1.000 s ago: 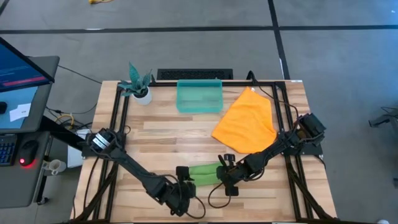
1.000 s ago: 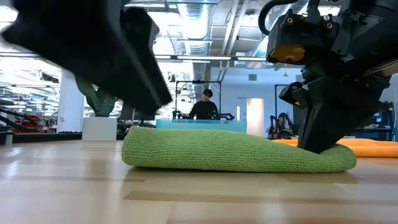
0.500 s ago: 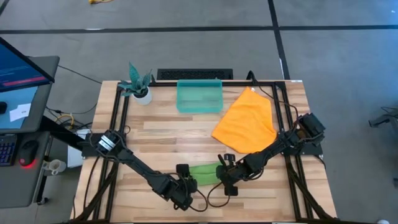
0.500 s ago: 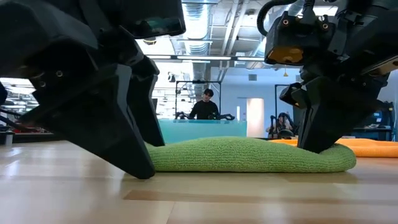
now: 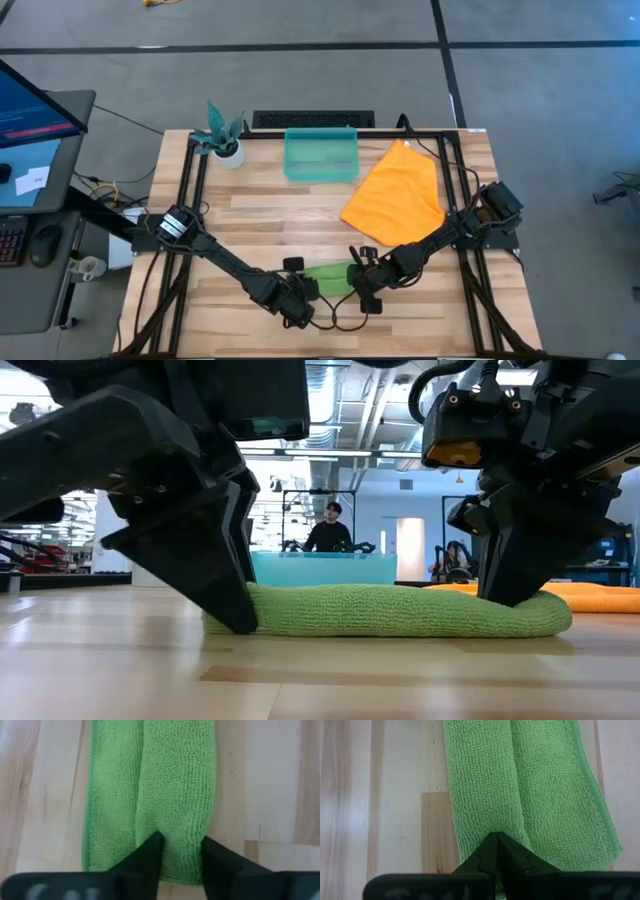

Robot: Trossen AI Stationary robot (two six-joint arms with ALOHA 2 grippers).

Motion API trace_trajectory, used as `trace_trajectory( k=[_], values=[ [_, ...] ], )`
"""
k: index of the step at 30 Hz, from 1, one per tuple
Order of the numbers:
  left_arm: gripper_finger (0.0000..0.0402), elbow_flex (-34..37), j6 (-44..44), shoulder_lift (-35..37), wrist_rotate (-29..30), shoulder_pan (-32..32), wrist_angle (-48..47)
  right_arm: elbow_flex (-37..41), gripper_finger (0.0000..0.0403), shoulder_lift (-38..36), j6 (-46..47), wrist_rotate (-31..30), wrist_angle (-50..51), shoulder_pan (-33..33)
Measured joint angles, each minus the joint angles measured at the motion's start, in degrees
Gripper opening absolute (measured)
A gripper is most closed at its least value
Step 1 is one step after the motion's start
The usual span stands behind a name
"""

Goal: Roll microfiber towels into tight, uniform cylinder then place into a basket
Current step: Roll the green towel

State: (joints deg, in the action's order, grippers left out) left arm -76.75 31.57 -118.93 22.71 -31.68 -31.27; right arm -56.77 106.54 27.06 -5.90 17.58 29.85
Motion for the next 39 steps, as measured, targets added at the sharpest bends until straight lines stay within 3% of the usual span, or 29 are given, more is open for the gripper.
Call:
trace_trajectory(
  k=[7,19,27,30,34,39],
  values=[
    [0.0012,0.0,1.6,0.0,-3.5,0.4,-0.1,0.0,0.0054,0.0,1.5,1.1,-0.1,-0.1],
    [0.0019,0.0,2.3,0.4,-8.0,0.8,0.5,-0.1,0.0128,-1.4,1.6,2.5,1.3,-0.4],
    [0.0017,0.1,2.4,0.4,-9.6,0.6,1.2,0.4,0.0133,-10.6,-3.2,2.3,9.6,0.7],
    [0.0017,0.1,2.3,0.4,-9.6,0.6,1.2,1.8,0.0131,-14.1,-3.5,-1.4,11.2,2.7],
    [0.0017,0.1,2.2,0.4,-9.5,0.6,1.2,6.8,0.0130,-17.2,-5.6,-7.3,3.0,6.7],
    [0.0016,0.1,2.2,0.4,-9.4,0.6,1.4,12.0,0.0129,-16.2,-12.8,-8.8,-14.7,10.5]
  ],
)
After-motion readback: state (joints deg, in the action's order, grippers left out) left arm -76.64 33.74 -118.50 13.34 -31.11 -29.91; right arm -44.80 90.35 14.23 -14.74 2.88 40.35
